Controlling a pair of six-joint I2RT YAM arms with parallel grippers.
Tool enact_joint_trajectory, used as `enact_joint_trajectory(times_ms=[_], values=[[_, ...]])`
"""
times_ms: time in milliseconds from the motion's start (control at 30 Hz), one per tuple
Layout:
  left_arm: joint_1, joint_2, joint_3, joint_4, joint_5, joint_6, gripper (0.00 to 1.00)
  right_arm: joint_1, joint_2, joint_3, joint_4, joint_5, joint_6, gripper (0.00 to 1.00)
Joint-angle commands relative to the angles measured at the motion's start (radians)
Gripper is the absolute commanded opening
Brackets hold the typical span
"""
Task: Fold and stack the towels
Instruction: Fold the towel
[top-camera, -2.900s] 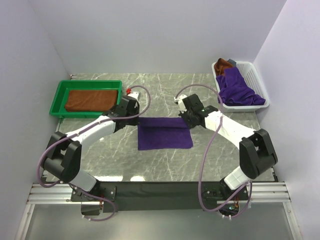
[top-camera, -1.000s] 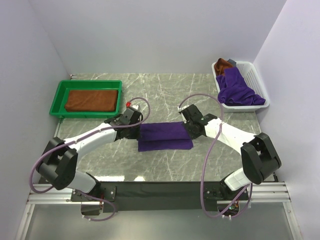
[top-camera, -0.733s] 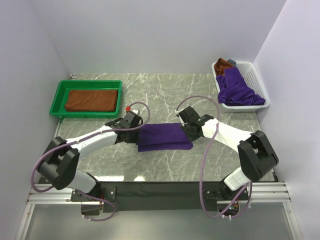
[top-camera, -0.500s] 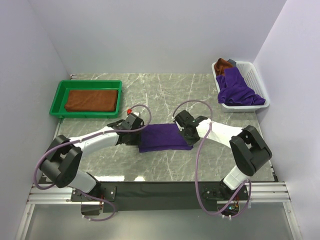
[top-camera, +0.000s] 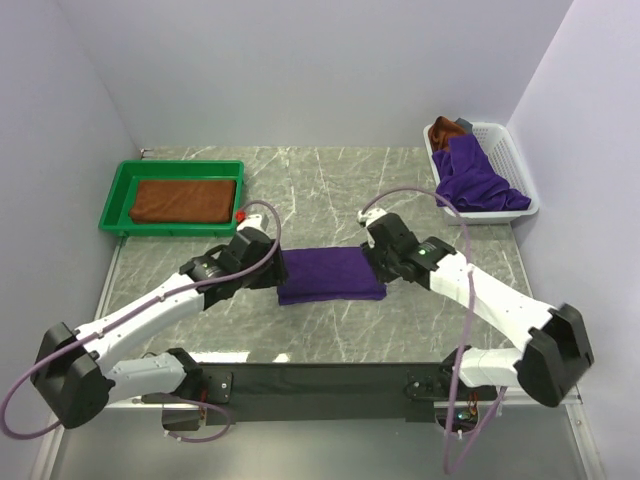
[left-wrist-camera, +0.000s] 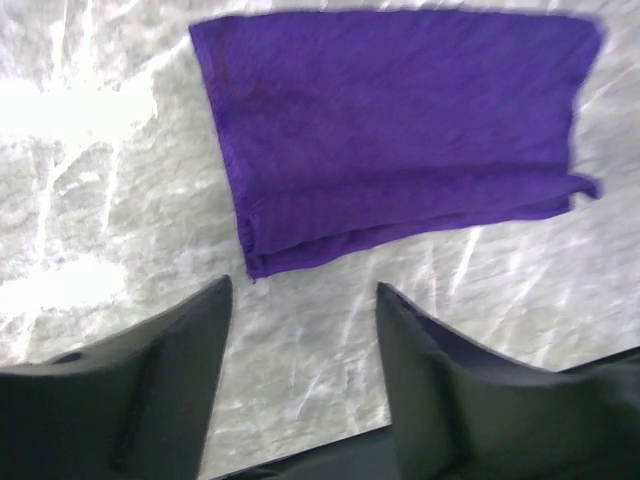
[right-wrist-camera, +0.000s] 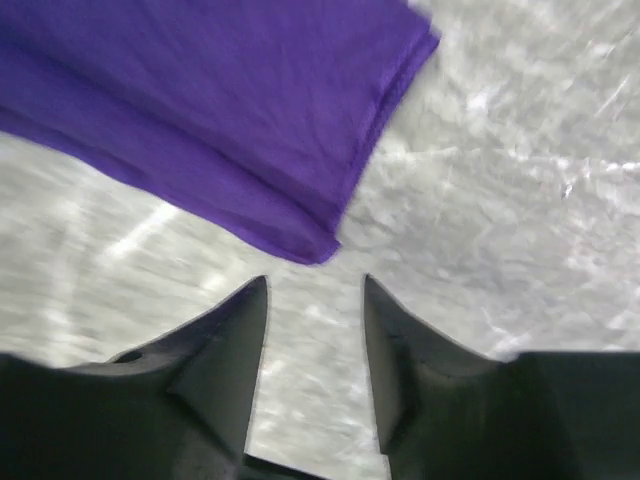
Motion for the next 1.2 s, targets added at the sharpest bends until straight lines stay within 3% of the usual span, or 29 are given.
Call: enact_joint_trajectory(times_ms=[0,100,300,467,733,1167], values=[[-0.003,-0.011,0.032,0.051,-0.015,-0.058,0.57,0.004,-0.066,-0.012,0.128,-0.006,0.156,0.32],[-0.004,0.052,0.065,0.114,0.002,-0.062,0.52,-0.007,-0.046,-0.036,0.207,0.05,0.276,0.21],[-0.003,0.269,0.173,0.145,-0.025,-0.039,0.49,-0.048,0.052,-0.068,0.332,0.063,0.405,0.24],[-0.004,0.375,0.142,0.174,0.015,-0.061,0.49,-0.062,0.125,-0.123,0.402,0.015,0.423,0.25],[-0.006,0.316,-0.03,0.246,0.067,-0.118,0.45,-0.062,0.099,-0.259,0.472,-0.064,0.458,0.25],[-0.046,0.112,-0.171,0.252,0.038,-0.155,0.46,-0.062,-0.114,-0.378,0.526,-0.112,0.461,0.24]])
